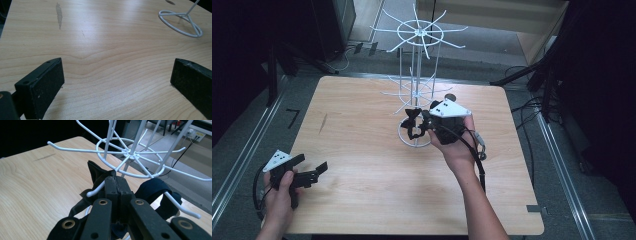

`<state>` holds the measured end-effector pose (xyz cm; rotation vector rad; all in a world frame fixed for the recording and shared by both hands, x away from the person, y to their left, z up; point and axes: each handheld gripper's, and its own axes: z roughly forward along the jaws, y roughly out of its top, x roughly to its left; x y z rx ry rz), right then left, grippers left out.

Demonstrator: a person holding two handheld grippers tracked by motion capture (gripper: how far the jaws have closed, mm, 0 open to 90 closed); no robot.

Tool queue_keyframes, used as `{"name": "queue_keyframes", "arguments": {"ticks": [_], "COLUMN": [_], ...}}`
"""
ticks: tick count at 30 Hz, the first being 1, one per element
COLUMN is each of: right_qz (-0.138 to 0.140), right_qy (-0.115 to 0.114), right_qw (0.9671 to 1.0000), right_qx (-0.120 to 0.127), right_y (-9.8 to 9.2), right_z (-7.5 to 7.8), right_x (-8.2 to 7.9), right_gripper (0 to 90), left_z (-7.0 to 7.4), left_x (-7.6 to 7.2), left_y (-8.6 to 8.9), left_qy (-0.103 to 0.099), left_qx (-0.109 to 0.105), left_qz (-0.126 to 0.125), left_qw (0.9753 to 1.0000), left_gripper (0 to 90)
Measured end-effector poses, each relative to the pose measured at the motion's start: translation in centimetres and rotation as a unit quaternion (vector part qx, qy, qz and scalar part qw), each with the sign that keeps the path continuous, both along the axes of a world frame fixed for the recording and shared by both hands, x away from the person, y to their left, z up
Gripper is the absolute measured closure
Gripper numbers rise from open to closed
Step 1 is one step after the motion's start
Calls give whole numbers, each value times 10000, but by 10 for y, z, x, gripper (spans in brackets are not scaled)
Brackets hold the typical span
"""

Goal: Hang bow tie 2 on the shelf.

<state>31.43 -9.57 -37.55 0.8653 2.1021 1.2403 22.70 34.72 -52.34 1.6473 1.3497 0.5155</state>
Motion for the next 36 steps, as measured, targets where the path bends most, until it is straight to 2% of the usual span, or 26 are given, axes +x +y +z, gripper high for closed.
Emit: {"name": "queue_keyframes", "arguments": {"ticks": [13,20,26,36], "right_qz": [-188,-331,-357,-322], "right_qy": [-51,-204,-125,-42], "right_qw": [9998,9992,9991,9992], "right_qx": [8,88,202,224], "right_y": [5,1,-8,-20], "right_z": [-7,-13,-17,-25], "right_x": [9,8,6,-1], "right_gripper": [892,742,638,439], "left_z": [0,0,0,0], "left_x": [0,0,0,0], "left_y": [0,0,0,0], "left_qy": [-1,-2,-5,-7], "left_qx": [-3,-5,-14,12], "left_qz": [-3,-5,7,1], "left_qw": [10000,10000,10000,10000], "left_gripper": [0,0,0,0]}}
